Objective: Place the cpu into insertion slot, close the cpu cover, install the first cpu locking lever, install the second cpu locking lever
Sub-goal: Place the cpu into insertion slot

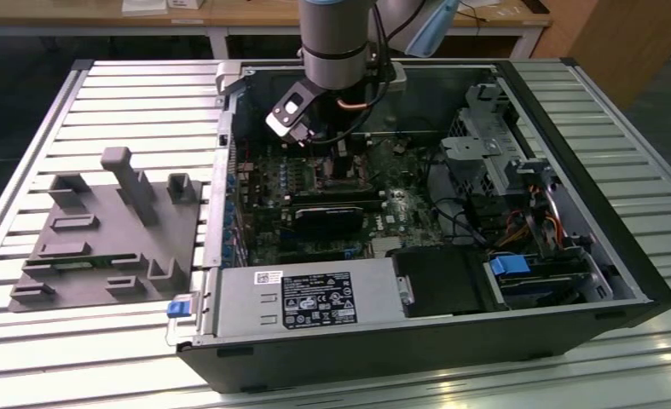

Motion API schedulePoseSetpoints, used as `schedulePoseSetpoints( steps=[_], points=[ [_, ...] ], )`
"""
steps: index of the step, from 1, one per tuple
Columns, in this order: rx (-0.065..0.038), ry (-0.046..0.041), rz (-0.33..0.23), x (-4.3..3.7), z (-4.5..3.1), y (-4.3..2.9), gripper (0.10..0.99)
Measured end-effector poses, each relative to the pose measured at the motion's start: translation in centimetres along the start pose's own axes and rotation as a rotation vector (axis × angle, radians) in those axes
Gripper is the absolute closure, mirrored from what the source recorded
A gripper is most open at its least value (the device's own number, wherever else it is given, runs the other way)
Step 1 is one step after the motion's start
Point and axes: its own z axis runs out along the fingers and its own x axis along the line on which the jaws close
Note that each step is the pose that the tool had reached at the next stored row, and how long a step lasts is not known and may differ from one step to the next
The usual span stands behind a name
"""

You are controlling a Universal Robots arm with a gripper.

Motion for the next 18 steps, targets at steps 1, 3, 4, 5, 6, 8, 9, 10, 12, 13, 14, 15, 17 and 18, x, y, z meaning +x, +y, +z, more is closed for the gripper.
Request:
schedulePoseSetpoints(
  steps=[1,3,4,5,6,8,9,10,12,13,14,15,17,18],
  points=[
    [0.0,0.0003,0.0,0.0,0.0,0.0,0.631],
    [0.0,0.0009,0.0,0.0,0.0,0.0,0.569],
    [0.0,0.0012,0.0,0.0,0.0,0.0,0.506],
    [0.0,0.0009,0.0,0.01,0.02,0.0,0.506],
    [0.0,-0.001,0.0,0.06,0.07,0.0,0.506],
    [0.0,-0.0052,0.0,0.26,0.17,-0.02,0.506],
    [0.0,-0.0058,-0.001,0.41,0.21,-0.02,0.506],
    [0.0,-0.006,-0.001,0.56,0.24,-0.02,0.506],
    [0.0,-0.006,-0.001,0.65,0.25,-0.02,0.506],
    [0.0,-0.0059,-0.001,0.66,0.26,-0.02,0.506],
    [0.0,-0.0061,-0.001,0.66,0.26,-0.02,0.506],
    [0.0,-0.0062,-0.001,0.67,0.26,-0.02,0.506],
    [0.0,-0.0072,-0.001,0.67,0.26,-0.02,0.506],
    [0.0,-0.0075,-0.001,0.67,0.26,-0.02,0.506]
  ],
)
